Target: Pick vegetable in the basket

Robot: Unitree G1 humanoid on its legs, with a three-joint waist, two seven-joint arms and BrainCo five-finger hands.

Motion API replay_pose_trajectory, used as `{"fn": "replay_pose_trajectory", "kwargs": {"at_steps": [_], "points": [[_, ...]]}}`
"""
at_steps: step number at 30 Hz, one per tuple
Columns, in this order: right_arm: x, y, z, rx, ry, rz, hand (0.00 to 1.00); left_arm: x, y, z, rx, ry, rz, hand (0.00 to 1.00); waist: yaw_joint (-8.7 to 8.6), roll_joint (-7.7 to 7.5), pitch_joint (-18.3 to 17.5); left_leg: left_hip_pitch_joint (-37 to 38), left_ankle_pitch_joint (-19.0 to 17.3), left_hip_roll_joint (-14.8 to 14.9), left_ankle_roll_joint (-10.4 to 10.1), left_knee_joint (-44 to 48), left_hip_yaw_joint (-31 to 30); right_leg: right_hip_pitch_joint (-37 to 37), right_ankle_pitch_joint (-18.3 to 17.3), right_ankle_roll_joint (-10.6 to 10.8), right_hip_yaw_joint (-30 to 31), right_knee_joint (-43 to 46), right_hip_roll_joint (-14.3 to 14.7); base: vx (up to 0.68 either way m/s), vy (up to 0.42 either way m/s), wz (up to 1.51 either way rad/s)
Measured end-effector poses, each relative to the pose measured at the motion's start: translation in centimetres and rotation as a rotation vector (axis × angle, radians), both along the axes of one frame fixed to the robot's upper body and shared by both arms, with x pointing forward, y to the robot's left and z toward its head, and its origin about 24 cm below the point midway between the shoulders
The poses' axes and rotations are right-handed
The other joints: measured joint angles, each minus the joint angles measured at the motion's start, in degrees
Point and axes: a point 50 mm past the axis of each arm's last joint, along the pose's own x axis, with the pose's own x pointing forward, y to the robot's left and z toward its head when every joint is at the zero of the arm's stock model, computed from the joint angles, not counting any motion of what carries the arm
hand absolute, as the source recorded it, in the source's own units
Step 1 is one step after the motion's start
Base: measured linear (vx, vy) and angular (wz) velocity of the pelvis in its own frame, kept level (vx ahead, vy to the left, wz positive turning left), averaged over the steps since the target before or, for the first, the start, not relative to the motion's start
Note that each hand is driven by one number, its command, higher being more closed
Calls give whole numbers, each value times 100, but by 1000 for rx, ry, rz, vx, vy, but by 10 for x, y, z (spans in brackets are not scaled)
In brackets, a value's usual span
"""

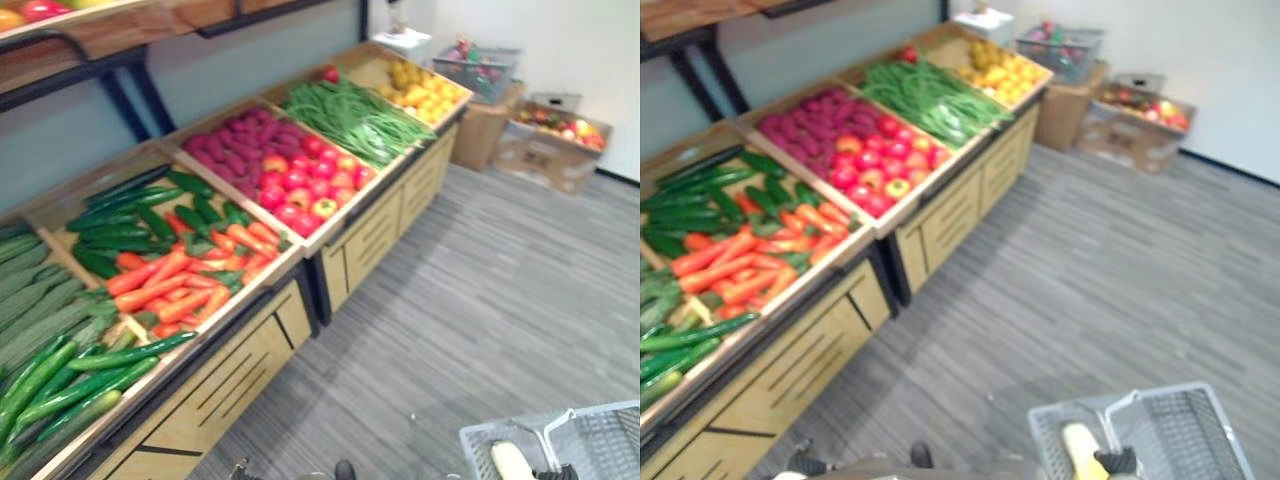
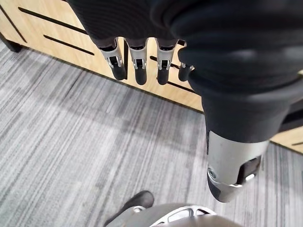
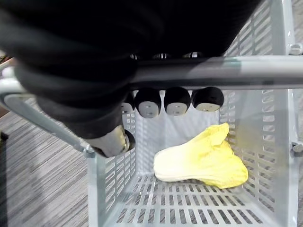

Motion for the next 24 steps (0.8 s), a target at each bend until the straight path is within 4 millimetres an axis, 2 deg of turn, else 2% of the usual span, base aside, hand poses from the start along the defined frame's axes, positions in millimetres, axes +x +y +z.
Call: {"fn": "replay_pose_trajectory", "kwargs": {"at_steps": [1, 2, 4, 6, 8, 9, 10, 11, 12, 13, 14, 15, 18, 19, 21, 23, 24], "points": [[-2, 5, -2, 16, 7, 5, 100, -1, 4, 1, 9, 2, 1, 0, -13, 17, 21, 110, 1, 8, 6, -55, -192, -166, -287, 27, 156, 147, 240, 342, -19, 110], [-3, 9, -4, 33, 12, 4, 100, -1, 6, 1, 16, 3, 4, 0, -64, -41, 39, 271, 8, 8, 10, -134, -480, -341, -589, 38, 216, 127, 531, 336, -46, 114], [-7, 12, -7, 53, 17, -18, 100, -1, 8, 2, 18, 0, 15, 0, -79, -89, 52, 521, 7, 16, 6, -240, -882, -573, -852, -2, 208, -296, 854, 320, -117, 124], [-10, 13, -8, 65, 22, -37, 100, 4, 5, 2, 7, -20, 37, 0, -77, -80, 63, 669, -1, 79, -9, -291, -1315, -786, -874, -33, 425, -1115, 1177, 275, -158, 125], [-12, 16, -10, 80, 19, -60, 100, 11, 1, 3, -19, -61, 104, 0, -72, -11, 103, 718, -88, 258, -150, -269, -1761, -846, -816, 48, 1104, -2429, 1557, 298, -291, 139], [-13, 20, -11, 95, 14, -81, 100, 14, 0, 3, -28, -75, 128, 0, -59, -48, 125, 705, -189, 315, -275, -197, -2005, -838, -717, 135, 1445, -3145, 1564, 316, -352, 131], [-13, 22, -12, 102, 9, -90, 100, 18, -1, 4, -30, -89, 136, 0, -48, -94, 147, 684, -287, 335, -356, -120, -2090, -821, -686, 183, 1545, -3444, 1520, 260, -351, 117], [-14, 29, -14, 118, 9, -94, 100, 16, 4, 5, -28, -100, 181, 0, 26, -284, 205, 609, -601, 316, -568, 179, -2302, -696, -637, 249, 1718, -4015, 1361, 195, -321, 79], [-15, 31, -14, 124, 11, -95, 100, 15, 7, 6, -22, -104, 198, 0, 72, -335, 222, 581, -771, 332, -638, 338, -2356, -682, -276, 307, 1627, -3986, 1339, 231, -433, 81], [-16, 33, -15, 127, 9, -97, 100, 12, 10, 6, -18, -100, 217, 0, 114, -328, 226, 604, -1009, 541, -792, 450, -2292, -678, -1, 237, 1354, -3749, 1404, 176, -363, 54], [-17, 33, -15, 127, 8, -97, 100, 11, 7, 5, -27, -96, 223, 0, 105, -259, 225, 607, -1047, 704, -857, 444, -2210, -694, -7, 228, 1203, -3625, 1449, 324, -552, 70], [-12, 30, -12, 113, -17, -99, 100, 11, -2, 3, -49, -97, 233, 0, 121, -21, 231, 607, -962, 1078, -990, 358, -1934, -757, -213, -45, 925, -3381, 1605, 273, -424, 53], [-9, 26, -9, 101, -29, -96, 100, 8, -7, 1, -68, -91, 267, 0, 90, 146, 211, 580, -574, 1227, -1137, 405, -1648, -672, -414, -205, 662, -3349, 1631, 233, -293, 49], [-10, 24, -9, 96, -27, -98, 100, 7, -9, 0, -75, -91, 284, 0, 86, 110, 243, 486, -487, 1246, -1170, 636, -1642, -569, -475, -245, 580, -3374, 1625, 201, -202, 44], [-12, 23, -10, 96, -18, -101, 100, 7, -10, 0, -80, -92, 292, 0, 91, 180, 269, 202, -384, 1301, -1323, 1409, -1605, -271, -544, -310, 407, -3437, 1634, 167, -164, 40], [-13, 23, -10, 96, -15, -102, 100, 7, -10, 0, -80, -96, 294, 0, 95, 192, 262, -26, -26, 1478, -1530, 2102, -1094, 111, -573, -402, 259, -3642, 1613, 184, -159, 26], [-13, 22, -9, 94, -18, -102, 100, 7, -9, 0, -78, -97, 300, 0, 92, 185, 260, -24, -9, 1566, -1514, 2128, -888, 175, -556, -421, 205, -3710, 1581, 135, -81, 18]]}}
